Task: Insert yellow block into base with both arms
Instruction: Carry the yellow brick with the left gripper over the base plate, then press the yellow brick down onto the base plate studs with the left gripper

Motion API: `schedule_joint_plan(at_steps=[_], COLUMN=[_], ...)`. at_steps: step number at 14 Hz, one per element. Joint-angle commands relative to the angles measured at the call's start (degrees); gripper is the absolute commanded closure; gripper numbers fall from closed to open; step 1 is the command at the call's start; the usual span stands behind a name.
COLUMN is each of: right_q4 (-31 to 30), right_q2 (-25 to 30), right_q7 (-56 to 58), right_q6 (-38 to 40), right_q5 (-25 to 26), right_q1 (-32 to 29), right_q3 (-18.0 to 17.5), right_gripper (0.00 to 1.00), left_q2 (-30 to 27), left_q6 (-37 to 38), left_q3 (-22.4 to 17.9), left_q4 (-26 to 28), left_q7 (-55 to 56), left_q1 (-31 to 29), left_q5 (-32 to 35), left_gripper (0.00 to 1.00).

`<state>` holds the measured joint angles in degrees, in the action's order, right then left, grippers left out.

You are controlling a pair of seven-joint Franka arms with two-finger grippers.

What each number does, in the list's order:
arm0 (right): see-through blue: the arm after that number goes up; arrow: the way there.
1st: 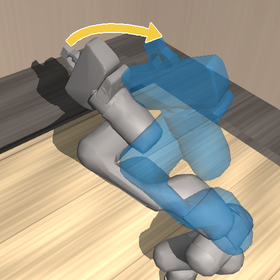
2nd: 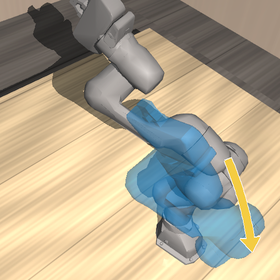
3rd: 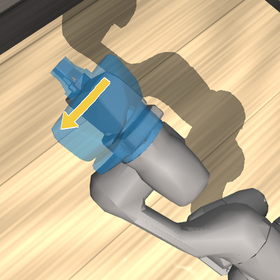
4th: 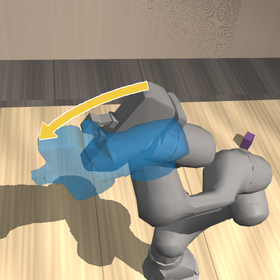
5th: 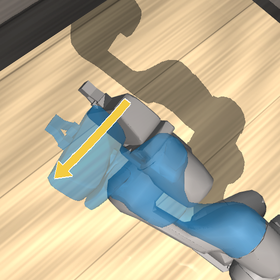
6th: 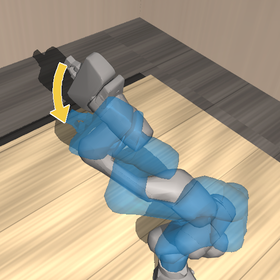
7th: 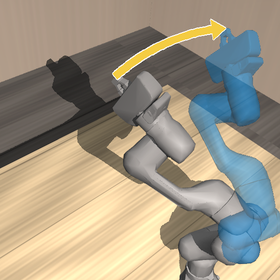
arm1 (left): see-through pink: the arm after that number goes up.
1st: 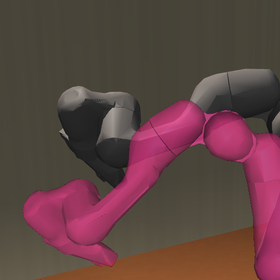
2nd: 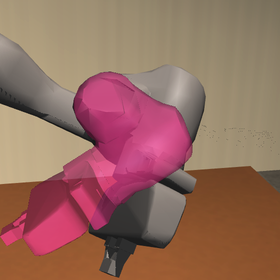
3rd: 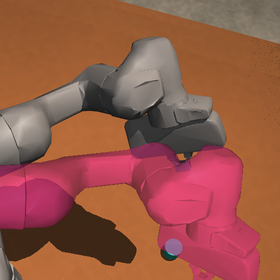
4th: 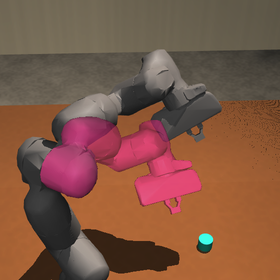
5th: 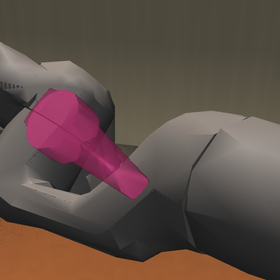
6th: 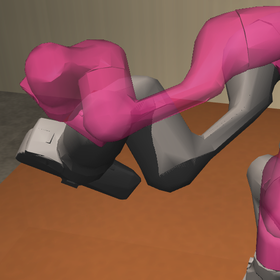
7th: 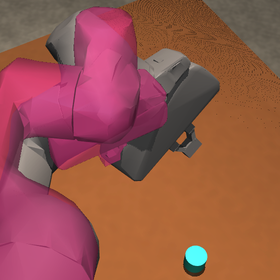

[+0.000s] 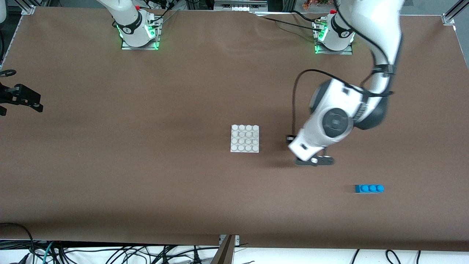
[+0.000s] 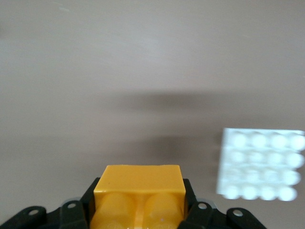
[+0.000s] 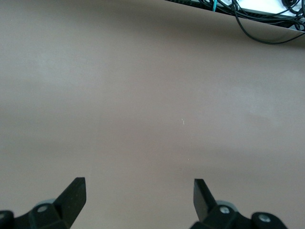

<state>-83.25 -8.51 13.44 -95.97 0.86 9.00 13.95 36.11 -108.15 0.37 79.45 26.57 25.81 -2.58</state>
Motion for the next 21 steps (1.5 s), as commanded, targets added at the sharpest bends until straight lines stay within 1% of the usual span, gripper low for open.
schedule_joint_plan(at_steps=[1,3,4,6,8,10,13,16,21], right_q4=[-0.9,-0.9,-0.9,-0.9,-0.9,-0.9,-0.9,-0.9,-0.9], right_q2=[1.1,1.1,1.1,1.1,1.0,1.0,1.0,1.0,1.0], right_q7=[0.5,0.4,0.4,0.4,0.3,0.3,0.2,0.1,0.1], right_q6=[0.3,0.3,0.3,0.3,0.3,0.3,0.3,0.3,0.3], right_q5=[0.4,0.4,0.4,0.3,0.4,0.2,0.1,0.2,0.1], right_q1=[-0.4,-0.4,-0.4,-0.4,-0.4,-0.3,-0.4,-0.3,-0.4], right_q3=[-0.5,-0.5,-0.5,-0.5,-0.5,-0.5,-0.5,-0.5,-0.5], right_gripper=[0.0,0.0,0.0,0.0,0.0,0.0,0.0,0.0,0.0], left_q2=[5.5,6.8,7.0,7.7,11.9,13.0,13.1,12.8,12.8], left_q6=[-2.8,-9.0,-10.4,-10.6,-11.1,-15.5,-15.8,-15.6,-14.9], left_q3=[-1.2,-1.1,-1.1,-1.2,-1.4,-1.5,-1.5,-1.5,-1.2], left_q4=[-5.2,-5.1,-5.2,-4.6,-5.3,-4.9,-4.9,-4.9,-3.1], left_q7=[2.6,3.8,4.8,6.1,10.3,11.1,9.8,8.1,8.0], left_q1=[4.8,7.7,8.1,11.6,13.3,14.6,14.6,14.6,15.2], left_q5=[-1.0,-2.5,-3.2,-3.1,-2.7,-2.4,-2.3,-0.4,-0.2], left_gripper=[0.59,0.58,0.58,0.58,0.58,0.58,0.58,0.58,0.55])
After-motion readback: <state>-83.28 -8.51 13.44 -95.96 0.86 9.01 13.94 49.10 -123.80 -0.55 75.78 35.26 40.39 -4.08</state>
